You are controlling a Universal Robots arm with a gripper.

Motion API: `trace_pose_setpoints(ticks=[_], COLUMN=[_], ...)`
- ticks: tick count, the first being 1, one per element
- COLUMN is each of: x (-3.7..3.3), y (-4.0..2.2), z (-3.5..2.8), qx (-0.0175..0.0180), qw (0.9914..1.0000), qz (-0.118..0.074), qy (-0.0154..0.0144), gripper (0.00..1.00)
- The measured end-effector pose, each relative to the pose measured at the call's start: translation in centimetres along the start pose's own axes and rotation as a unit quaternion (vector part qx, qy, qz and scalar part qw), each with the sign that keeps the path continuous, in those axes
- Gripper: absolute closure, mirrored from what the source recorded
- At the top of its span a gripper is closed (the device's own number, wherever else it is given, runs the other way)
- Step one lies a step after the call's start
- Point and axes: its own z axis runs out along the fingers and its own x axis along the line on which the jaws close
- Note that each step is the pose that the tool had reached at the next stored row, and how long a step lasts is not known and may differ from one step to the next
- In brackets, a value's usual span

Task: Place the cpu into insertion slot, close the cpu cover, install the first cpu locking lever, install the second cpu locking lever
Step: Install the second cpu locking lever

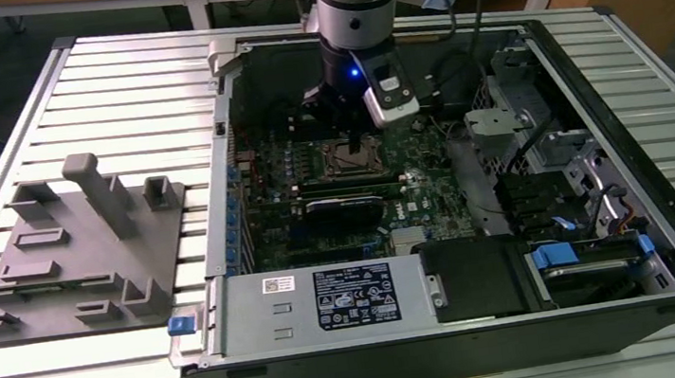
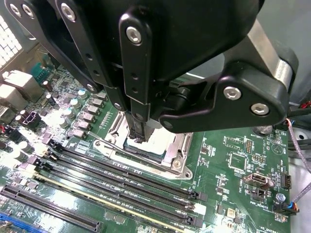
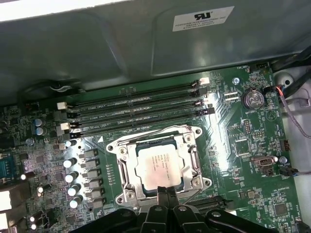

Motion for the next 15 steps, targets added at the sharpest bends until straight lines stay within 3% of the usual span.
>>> trace_pose_setpoints(ticks=[5,15], x=[-0.02,-0.19], y=[-0.08,-0.93], z=[-0.03,-0.05], qx=[0.0,0.0], qw=[1.0,1.0], qz=[0.0,0.0], qy=[0.0,0.0], gripper=[0.89,0.89])
